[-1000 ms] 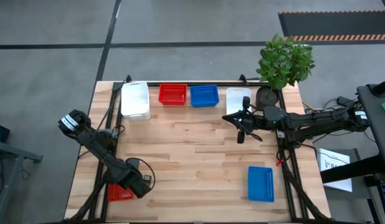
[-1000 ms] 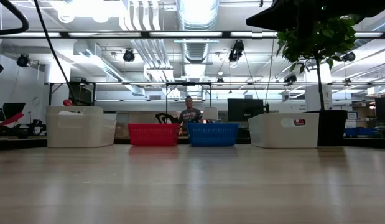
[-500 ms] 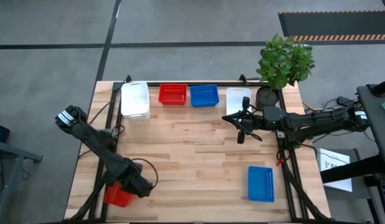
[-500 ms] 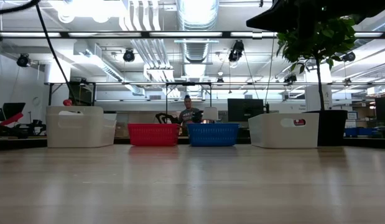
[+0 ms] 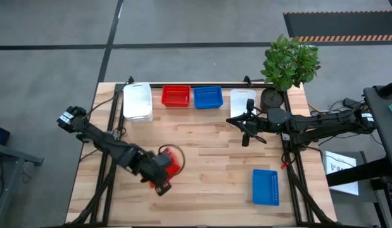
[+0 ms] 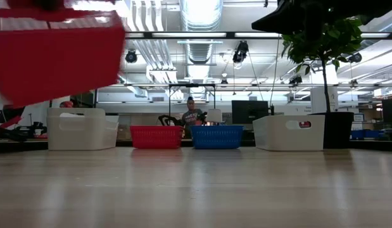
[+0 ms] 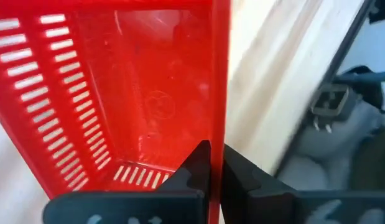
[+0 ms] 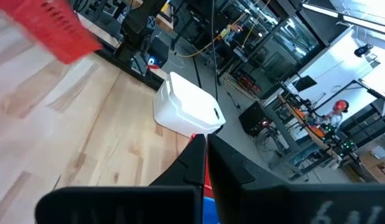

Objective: Stack baskets by color
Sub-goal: Stack the bottom red bin on the red bins

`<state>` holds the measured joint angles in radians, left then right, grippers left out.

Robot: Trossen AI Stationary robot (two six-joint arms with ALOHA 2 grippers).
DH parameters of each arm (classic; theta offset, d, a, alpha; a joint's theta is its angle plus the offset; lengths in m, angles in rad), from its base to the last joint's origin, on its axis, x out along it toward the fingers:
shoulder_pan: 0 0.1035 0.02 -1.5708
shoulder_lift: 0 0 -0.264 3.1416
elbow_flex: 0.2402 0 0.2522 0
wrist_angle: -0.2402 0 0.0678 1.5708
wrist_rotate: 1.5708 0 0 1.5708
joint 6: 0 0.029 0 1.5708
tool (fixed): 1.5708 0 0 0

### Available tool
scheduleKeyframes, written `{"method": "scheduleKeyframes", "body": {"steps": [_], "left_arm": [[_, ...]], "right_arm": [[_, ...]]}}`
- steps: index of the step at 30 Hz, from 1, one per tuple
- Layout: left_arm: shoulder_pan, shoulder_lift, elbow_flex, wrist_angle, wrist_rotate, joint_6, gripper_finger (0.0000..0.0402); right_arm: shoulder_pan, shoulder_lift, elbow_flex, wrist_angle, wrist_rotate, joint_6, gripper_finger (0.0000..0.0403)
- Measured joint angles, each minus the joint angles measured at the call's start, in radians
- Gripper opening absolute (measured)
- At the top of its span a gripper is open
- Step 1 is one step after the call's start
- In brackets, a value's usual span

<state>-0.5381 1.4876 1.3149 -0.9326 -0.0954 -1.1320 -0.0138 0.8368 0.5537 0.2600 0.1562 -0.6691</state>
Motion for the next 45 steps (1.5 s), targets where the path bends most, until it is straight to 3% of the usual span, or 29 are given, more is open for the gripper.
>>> {"method": "scheduleKeyframes", "body": {"steps": [4,11,17,21,29,36,45], "left_arm": [[0.066,0.000,0.042,0.000,-0.103,0.270,0.0000],[0.193,0.000,0.051,-0.001,-0.117,0.599,0.0000],[0.298,0.000,0.058,0.000,-0.116,0.863,0.0000],[0.391,0.000,0.076,0.000,-0.120,1.123,0.0000],[0.693,0.013,0.088,-0.002,-0.132,1.659,0.0000],[0.936,0.118,0.089,0.018,-0.156,1.844,0.0000],[1.001,0.255,0.098,0.028,-0.238,1.912,0.0000]], "right_arm": [[-0.001,-0.020,-0.001,-0.050,-0.034,-0.002,0.0009],[-0.031,-0.083,-0.007,-0.069,-0.203,0.057,0.0009],[-0.065,-0.107,-0.045,-0.055,-0.213,0.067,0.0009],[-0.092,-0.125,-0.065,-0.042,-0.212,0.084,0.0009],[-0.098,-0.153,-0.066,-0.047,-0.212,0.102,0.0009],[-0.098,-0.155,-0.066,-0.048,-0.209,0.099,0.0009],[-0.098,-0.155,-0.066,-0.063,-0.208,0.093,0.0009]]}}
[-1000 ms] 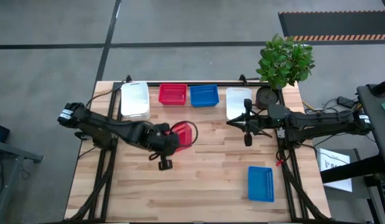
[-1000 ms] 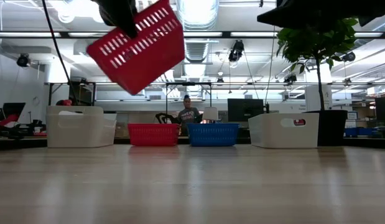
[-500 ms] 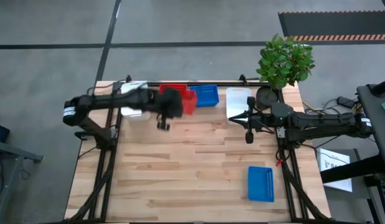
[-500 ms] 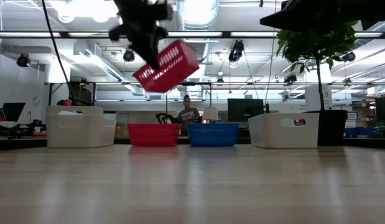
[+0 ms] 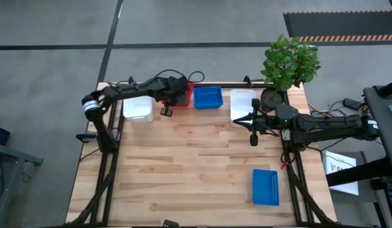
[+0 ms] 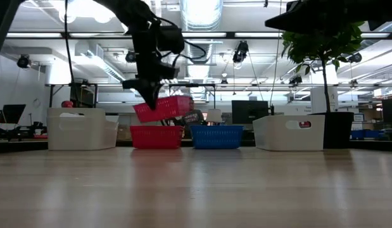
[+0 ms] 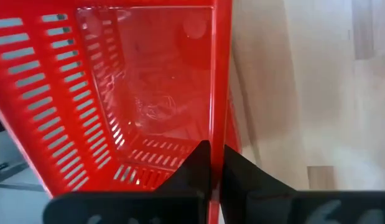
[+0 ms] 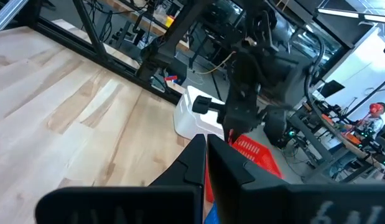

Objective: Stack baskets by color
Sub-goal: Stack the bottom red bin on the red bins

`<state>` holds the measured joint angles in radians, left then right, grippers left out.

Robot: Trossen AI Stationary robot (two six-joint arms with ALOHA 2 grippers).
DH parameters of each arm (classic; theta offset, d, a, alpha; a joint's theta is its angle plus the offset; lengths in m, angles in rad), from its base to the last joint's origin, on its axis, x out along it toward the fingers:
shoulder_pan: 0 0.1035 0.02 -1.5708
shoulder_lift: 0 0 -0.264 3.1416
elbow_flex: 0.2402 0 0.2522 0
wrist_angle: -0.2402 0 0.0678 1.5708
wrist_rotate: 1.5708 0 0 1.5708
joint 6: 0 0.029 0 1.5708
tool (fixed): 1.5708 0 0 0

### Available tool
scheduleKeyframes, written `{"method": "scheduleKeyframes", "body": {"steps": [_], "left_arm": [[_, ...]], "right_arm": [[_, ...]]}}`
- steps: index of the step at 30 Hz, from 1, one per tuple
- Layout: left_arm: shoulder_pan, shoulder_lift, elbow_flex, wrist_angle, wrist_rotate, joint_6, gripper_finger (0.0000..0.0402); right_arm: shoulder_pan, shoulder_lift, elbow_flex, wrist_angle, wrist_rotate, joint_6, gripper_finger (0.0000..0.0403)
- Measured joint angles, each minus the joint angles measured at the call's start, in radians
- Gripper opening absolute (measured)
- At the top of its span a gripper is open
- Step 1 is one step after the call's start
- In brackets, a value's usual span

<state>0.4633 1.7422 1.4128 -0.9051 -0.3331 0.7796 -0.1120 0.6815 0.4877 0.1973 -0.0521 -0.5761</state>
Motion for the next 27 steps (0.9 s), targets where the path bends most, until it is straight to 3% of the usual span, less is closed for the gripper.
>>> {"method": "scheduleKeyframes", "body": {"steps": [27], "left_arm": [[0.009,0.034,-0.005,0.008,-0.013,-0.113,0.0000]], "right_arm": [[0.000,0.000,0.000,-0.007,0.029,0.021,0.0009]]}}
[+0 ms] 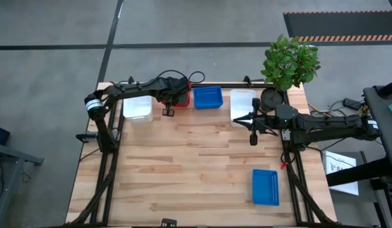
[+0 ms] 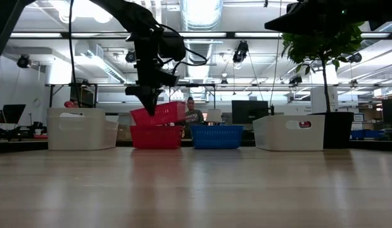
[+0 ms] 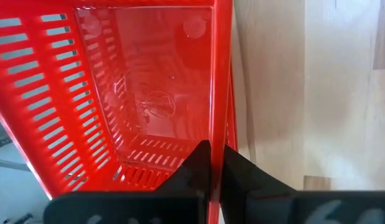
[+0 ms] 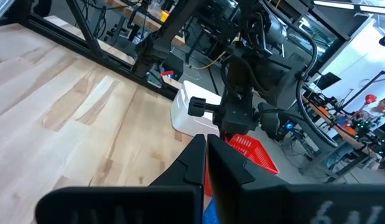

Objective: Stack baskets by color
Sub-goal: Stack the bottom red bin on the red bins, then stack the bottom blue bin on the blue bins

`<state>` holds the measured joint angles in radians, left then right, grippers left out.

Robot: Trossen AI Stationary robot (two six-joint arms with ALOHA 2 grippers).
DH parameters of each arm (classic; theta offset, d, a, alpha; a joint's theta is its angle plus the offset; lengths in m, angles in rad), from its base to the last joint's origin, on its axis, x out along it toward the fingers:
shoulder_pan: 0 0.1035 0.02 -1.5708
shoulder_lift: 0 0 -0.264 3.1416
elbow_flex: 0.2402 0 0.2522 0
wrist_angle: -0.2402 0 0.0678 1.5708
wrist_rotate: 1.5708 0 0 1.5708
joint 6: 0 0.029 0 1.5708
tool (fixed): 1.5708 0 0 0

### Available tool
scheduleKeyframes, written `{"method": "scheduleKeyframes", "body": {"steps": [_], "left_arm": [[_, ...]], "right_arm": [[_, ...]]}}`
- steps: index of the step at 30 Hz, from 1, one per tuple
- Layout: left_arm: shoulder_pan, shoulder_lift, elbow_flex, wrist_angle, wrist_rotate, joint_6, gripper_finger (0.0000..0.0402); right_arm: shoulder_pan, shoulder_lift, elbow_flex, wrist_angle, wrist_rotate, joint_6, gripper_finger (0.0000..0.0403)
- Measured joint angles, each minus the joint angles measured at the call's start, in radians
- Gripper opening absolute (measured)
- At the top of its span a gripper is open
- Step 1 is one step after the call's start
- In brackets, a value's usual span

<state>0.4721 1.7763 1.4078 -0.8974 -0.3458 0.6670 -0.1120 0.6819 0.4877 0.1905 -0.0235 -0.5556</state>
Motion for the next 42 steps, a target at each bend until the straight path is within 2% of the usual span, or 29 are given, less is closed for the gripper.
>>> {"method": "scheduleKeyframes", "body": {"steps": [7,17,23,25,27,29,31,36,42], "left_arm": [[0.005,0.001,-0.002,-0.001,0.005,-0.007,0.0004],[0.008,0.002,0.000,-0.002,0.003,-0.008,0.0071],[-0.020,-0.026,0.047,-0.052,-0.081,-0.009,0.0092],[-0.030,-0.046,0.060,-0.053,-0.035,-0.041,0.0093],[-0.044,-0.071,0.070,-0.033,0.098,-0.116,0.0093],[-0.073,-0.114,0.068,0.011,0.254,-0.221,0.0092],[-0.116,-0.169,0.035,0.085,0.324,-0.292,0.0086],[-0.256,-0.316,-0.124,0.357,0.330,-0.320,0.0065],[-0.387,-0.465,-0.359,0.718,0.333,-0.322,0.0058]], "right_arm": [[0.000,0.000,0.000,0.000,0.000,0.008,0.0009],[0.000,0.000,0.000,-0.001,0.000,0.014,0.0009],[0.000,0.000,0.000,-0.004,0.000,0.014,0.0009],[0.000,0.000,0.000,-0.004,0.000,0.014,0.0009],[0.000,0.000,0.000,-0.005,0.000,0.014,0.0009],[0.000,0.001,0.000,-0.008,0.000,0.018,0.0009],[0.000,0.002,0.000,-0.011,0.000,0.032,0.0009],[0.000,0.007,0.000,-0.020,-0.002,0.041,0.0009],[0.000,0.024,0.000,-0.014,-0.002,0.088,0.0009]]}}
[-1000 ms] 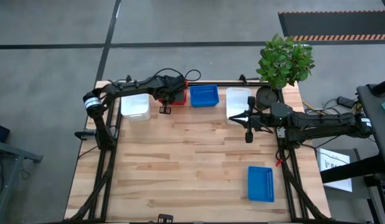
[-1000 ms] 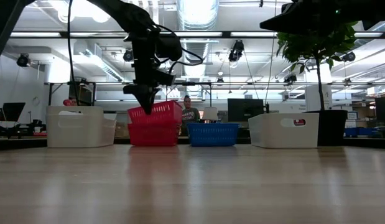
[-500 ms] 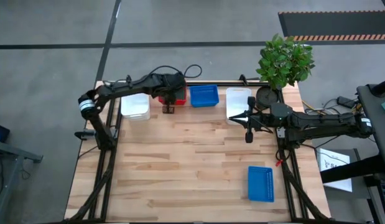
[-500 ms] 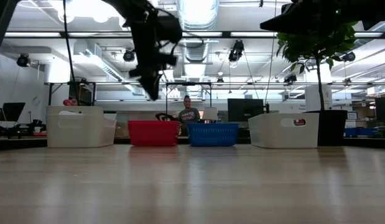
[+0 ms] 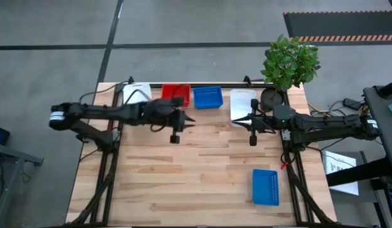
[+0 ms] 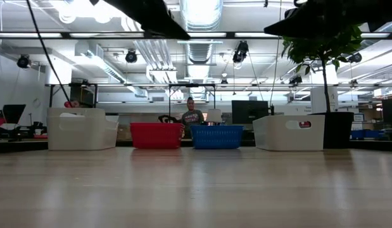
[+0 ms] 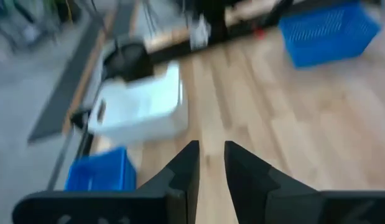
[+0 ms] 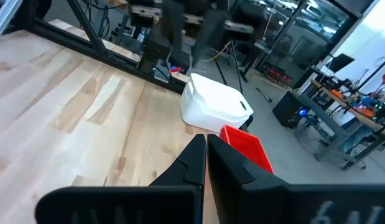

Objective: Stack baskets by color
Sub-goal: Stack the bottom blue bin on the blue bins

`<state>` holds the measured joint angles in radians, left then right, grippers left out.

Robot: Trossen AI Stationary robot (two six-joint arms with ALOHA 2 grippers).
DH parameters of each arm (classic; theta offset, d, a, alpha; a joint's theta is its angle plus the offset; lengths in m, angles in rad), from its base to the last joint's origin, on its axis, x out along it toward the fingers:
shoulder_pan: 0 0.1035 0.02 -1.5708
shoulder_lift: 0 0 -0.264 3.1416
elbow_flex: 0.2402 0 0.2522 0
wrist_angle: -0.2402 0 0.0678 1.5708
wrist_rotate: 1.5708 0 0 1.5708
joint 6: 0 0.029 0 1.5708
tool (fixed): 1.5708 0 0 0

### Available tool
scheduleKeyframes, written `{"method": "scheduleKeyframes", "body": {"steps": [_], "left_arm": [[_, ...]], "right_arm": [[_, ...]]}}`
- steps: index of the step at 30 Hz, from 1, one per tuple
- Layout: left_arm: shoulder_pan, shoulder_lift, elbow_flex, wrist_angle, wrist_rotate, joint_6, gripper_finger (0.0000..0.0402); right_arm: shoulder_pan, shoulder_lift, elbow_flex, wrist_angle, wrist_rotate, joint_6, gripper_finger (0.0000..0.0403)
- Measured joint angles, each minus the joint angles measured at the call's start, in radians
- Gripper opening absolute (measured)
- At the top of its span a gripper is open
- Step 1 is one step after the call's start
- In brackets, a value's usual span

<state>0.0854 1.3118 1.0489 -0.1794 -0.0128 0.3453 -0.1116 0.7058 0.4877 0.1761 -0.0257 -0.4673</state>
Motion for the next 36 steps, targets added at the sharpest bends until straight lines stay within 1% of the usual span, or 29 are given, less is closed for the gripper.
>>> {"method": "scheduleKeyframes", "body": {"steps": [4,7,9,12,18,22,26,28,29,32,34,36], "left_arm": [[-0.049,-0.067,-0.146,0.272,0.000,-0.010,0.0058],[-0.062,-0.089,-0.245,0.445,-0.001,-0.026,0.0058],[-0.065,-0.101,-0.301,0.531,-0.002,-0.026,0.0058],[-0.066,-0.111,-0.360,0.633,-0.003,-0.027,0.0058],[-0.066,-0.111,-0.411,0.688,-0.003,-0.025,0.0058],[-0.065,-0.110,-0.414,0.687,-0.003,-0.004,0.0058],[-0.065,-0.110,-0.411,0.688,-0.003,0.009,0.0058],[-0.065,-0.110,-0.410,0.689,-0.003,0.009,0.0058],[-0.065,-0.110,-0.410,0.689,-0.003,0.009,0.0058],[-0.065,-0.110,-0.410,0.689,-0.003,0.009,0.0058],[-0.065,-0.110,-0.410,0.689,-0.003,0.009,0.0058],[-0.065,-0.110,-0.410,0.693,-0.003,0.009,0.0058]], "right_arm": [[0.000,0.018,0.000,0.004,0.000,0.039,0.0009],[0.000,0.038,0.000,0.018,0.000,0.060,0.0009],[0.000,0.052,0.000,0.021,0.000,0.089,0.0009],[0.004,0.071,0.000,0.016,-0.002,0.174,0.0009],[0.072,0.110,0.010,-0.011,-0.009,0.325,0.0009],[0.160,0.133,0.058,-0.053,-0.006,0.438,0.0009],[0.258,0.164,0.118,-0.112,0.000,0.595,0.0009],[0.314,0.182,0.151,-0.176,0.008,0.674,0.0009],[0.343,0.194,0.167,-0.214,0.029,0.717,0.0009],[0.438,0.242,0.234,-0.346,0.137,0.846,0.0009],[0.498,0.286,0.295,-0.467,0.188,0.948,0.0009],[0.545,0.334,0.369,-0.627,0.198,1.104,0.0009]]}}
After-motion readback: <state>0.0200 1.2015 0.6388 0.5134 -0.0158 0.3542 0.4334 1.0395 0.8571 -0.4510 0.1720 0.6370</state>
